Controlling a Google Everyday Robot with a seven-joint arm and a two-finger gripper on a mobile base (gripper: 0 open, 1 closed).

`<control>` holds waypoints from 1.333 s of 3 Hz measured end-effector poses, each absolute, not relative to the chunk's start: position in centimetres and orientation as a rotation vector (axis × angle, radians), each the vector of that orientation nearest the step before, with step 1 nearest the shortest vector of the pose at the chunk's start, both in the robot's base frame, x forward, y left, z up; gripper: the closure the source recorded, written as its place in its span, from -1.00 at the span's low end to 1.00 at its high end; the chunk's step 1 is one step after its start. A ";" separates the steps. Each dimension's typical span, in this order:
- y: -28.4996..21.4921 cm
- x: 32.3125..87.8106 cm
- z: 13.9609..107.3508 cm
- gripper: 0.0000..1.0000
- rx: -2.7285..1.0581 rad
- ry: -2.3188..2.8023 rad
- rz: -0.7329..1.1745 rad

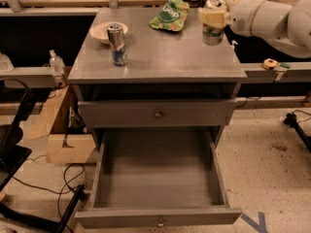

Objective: Place 7up can into middle drawer

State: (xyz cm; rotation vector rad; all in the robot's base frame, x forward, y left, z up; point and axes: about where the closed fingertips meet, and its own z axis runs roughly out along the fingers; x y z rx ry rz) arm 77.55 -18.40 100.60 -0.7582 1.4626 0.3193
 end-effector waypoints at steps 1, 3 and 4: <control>-18.7 71.4 92.9 1.00 -0.820 1.476 0.377; -16.1 63.7 87.4 1.00 -0.821 1.436 0.581; -16.0 63.7 87.3 1.00 -0.822 1.435 0.583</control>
Offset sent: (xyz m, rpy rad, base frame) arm -0.1816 0.0218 -0.1771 0.1744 0.1733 0.1936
